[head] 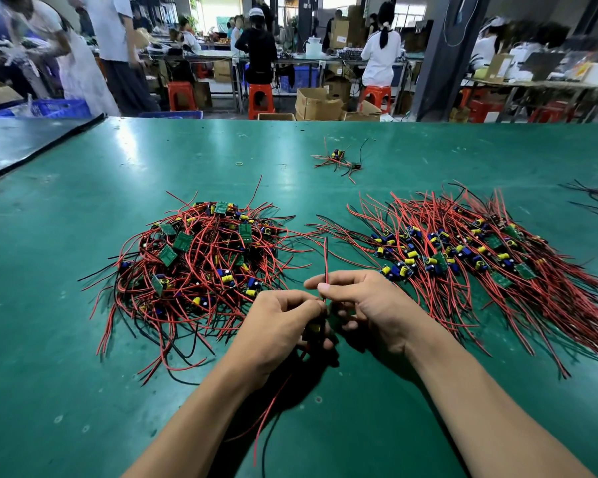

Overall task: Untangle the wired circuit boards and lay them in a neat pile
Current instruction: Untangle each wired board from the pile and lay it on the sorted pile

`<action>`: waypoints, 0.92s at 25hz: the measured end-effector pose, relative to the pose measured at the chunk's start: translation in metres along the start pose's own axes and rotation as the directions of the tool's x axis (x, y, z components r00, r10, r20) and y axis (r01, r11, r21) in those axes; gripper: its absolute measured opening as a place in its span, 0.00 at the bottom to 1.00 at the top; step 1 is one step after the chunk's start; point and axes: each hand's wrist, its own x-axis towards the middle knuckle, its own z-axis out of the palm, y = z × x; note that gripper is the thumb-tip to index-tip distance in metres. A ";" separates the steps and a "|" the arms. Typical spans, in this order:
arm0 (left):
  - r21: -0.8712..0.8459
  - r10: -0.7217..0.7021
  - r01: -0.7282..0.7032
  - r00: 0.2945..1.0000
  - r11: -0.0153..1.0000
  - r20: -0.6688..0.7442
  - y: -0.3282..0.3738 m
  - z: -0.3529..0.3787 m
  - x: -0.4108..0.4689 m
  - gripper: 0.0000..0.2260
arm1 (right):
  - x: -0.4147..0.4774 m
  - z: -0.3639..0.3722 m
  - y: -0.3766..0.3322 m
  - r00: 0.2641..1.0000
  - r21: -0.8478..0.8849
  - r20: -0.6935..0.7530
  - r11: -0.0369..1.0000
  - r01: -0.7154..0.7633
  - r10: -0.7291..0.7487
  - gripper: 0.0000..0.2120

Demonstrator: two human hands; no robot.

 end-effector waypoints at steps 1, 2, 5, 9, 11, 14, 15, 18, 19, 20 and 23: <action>-0.001 -0.012 0.012 1.000 1.000 0.018 0.001 0.000 0.000 0.09 | 0.001 -0.001 0.000 0.999 -0.015 -0.038 1.000 0.017 -0.018 0.06; -0.002 -0.021 0.022 0.999 1.000 0.034 0.002 -0.001 -0.001 0.10 | 0.002 -0.002 0.000 0.997 -0.022 -0.070 0.999 0.034 -0.035 0.07; -0.003 -0.025 0.025 0.997 1.000 0.066 0.003 -0.001 -0.002 0.11 | 0.005 -0.004 0.001 0.988 -0.018 -0.134 0.997 0.071 -0.072 0.07; -0.008 -0.033 0.034 0.996 0.999 0.083 0.003 0.002 -0.005 0.09 | 0.013 -0.008 0.004 0.963 0.005 -0.242 0.993 0.120 -0.116 0.08; 0.000 -0.038 0.038 0.996 0.999 0.085 0.003 0.003 -0.005 0.10 | 0.017 -0.011 0.006 0.948 0.032 -0.283 0.987 0.160 -0.144 0.07; 0.003 -0.036 0.036 0.996 0.999 0.083 0.004 0.004 -0.006 0.12 | 0.020 -0.013 0.009 0.923 0.035 -0.328 0.974 0.225 -0.202 0.07; 0.002 -0.035 0.035 0.996 0.999 0.085 0.004 0.003 -0.006 0.12 | 0.021 -0.013 0.010 0.913 0.029 -0.341 0.968 0.249 -0.225 0.07; 0.006 -0.032 0.032 0.995 0.999 0.090 0.005 0.003 -0.007 0.12 | 0.023 -0.015 0.009 0.873 0.018 -0.392 0.947 0.321 -0.289 0.07; 0.006 -0.035 0.034 0.995 0.999 0.089 0.005 0.003 -0.008 0.11 | 0.023 -0.016 0.009 0.863 0.004 -0.399 0.941 0.339 -0.309 0.06; 0.004 -0.037 0.037 0.996 0.999 0.085 0.005 0.003 -0.008 0.11 | 0.022 -0.016 0.008 0.857 -0.015 -0.397 0.936 0.353 -0.329 0.06; -0.016 -0.041 0.042 0.996 0.999 0.076 0.006 0.004 -0.007 0.12 | 0.020 -0.013 0.006 0.857 -0.031 -0.358 0.922 0.385 -0.370 0.07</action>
